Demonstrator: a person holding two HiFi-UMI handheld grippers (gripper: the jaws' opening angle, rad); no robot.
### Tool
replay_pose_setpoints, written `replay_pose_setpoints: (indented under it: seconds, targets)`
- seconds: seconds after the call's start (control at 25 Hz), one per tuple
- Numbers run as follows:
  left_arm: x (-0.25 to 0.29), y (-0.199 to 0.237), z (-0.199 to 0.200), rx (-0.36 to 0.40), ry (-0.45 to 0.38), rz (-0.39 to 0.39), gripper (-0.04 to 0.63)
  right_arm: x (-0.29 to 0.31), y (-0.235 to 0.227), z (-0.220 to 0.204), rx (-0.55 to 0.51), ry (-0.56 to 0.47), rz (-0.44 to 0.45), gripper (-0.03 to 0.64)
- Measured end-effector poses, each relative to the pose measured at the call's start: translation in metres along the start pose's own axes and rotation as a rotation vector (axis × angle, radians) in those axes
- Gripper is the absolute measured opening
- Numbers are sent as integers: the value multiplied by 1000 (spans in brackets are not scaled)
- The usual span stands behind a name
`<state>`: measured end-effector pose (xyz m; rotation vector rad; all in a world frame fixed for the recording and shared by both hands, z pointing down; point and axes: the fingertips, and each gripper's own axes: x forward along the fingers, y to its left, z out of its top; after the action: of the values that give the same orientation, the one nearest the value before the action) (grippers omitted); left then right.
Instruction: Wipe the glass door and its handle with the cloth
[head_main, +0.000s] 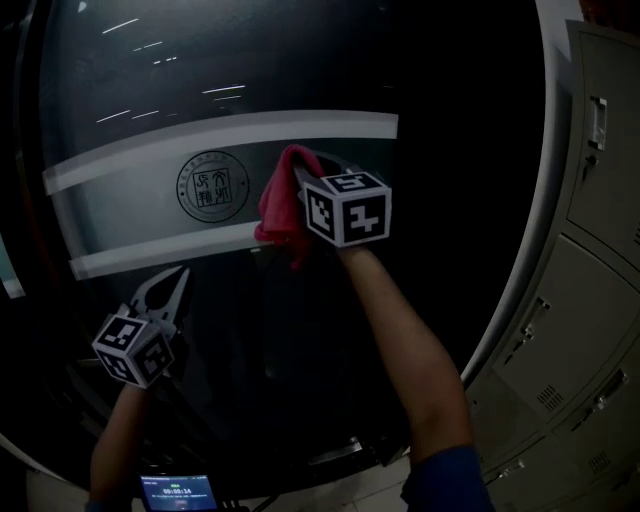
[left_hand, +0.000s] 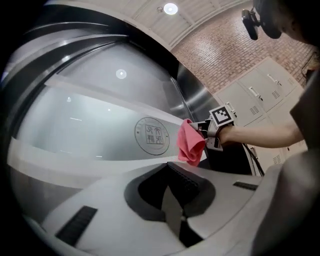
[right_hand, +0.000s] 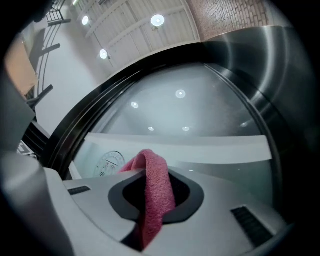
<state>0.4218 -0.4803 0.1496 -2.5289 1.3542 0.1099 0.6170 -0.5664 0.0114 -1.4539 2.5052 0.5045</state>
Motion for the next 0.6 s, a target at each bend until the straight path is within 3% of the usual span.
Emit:
replay_pose_setpoints:
  seconds: [0.16, 0.32, 0.48, 0.6]
  targets:
    - [23, -18, -8, -18, 12, -15, 12, -31, -68, -17, -4, 47, -94, 34]
    - [25, -16, -9, -25, 21, 6, 12, -44, -101, -29, -3, 69, -151, 34]
    - [15, -8, -11, -22, 32, 37, 12, -42, -83, -33, -6, 57, -109, 34]
    - [0, 4, -13, -13, 40, 64, 12, -32, -30, -24, -4, 4, -21, 34]
